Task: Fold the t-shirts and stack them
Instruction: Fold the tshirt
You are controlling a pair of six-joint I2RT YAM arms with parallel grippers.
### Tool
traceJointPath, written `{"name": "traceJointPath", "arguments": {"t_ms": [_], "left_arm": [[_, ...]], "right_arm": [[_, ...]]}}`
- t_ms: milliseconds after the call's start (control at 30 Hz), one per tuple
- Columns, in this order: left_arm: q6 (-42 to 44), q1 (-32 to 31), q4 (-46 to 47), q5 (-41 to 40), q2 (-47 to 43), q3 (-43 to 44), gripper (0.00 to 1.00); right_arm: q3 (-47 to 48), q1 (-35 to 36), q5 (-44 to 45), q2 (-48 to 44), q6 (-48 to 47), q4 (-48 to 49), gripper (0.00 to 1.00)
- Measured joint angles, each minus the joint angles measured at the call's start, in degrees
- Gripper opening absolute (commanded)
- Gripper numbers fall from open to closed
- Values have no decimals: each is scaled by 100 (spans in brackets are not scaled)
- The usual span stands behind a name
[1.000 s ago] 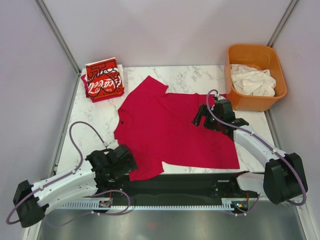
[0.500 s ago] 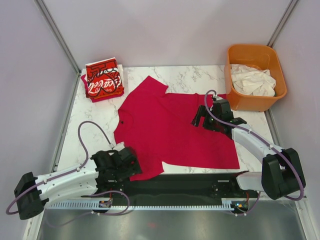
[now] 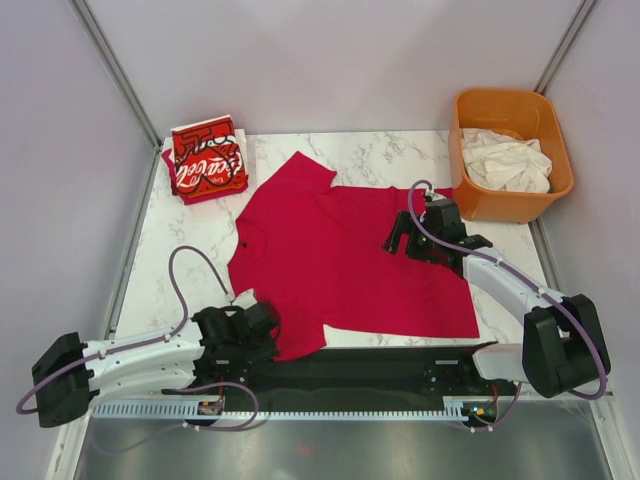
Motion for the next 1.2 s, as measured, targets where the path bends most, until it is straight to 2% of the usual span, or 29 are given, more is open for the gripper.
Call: {"name": "traceJointPath", "arguments": {"t_ms": [233, 333, 467, 667, 767, 867, 967, 1000, 1100, 1200], "left_arm": [[15, -98, 90, -83, 125, 175, 2], [146, -98, 59, -262, 55, 557, 2], [540, 42, 74, -503, 57, 1115, 2], [1401, 708, 319, -535, 116, 1335, 2], [1908, 1394, 758, -177, 258, 1335, 2], [2356, 1945, 1193, 177, 520, 1335, 2], [2608, 2105, 1523, 455, 673, 1333, 2], [2664, 2149, 1624, 553, 708, 1333, 2], [2785, 2282, 1902, 804, 778, 1305, 2], [2837, 2398, 2061, 946, 796, 1213, 2]], "right_arm": [[-13, 4, 293, -127, 11, -166, 98], [-192, 13, 857, -815, 186, -391, 98], [-275, -103, 1797, -1985, 728, -1178, 98], [-527, -350, 2214, -2542, 1698, -2430, 97], [-1029, -640, 1740, -2385, 1989, -2691, 94], [-1224, -1012, 1556, -1681, 2048, -3106, 93], [-1158, -1589, 1480, -1174, 1952, -3451, 89], [-1137, -1912, 1364, -1150, 1910, -3501, 85], [-1075, -2758, 1331, -1279, 1821, -3637, 82], [-957, -3008, 1355, -1416, 1799, -3838, 78]]}}
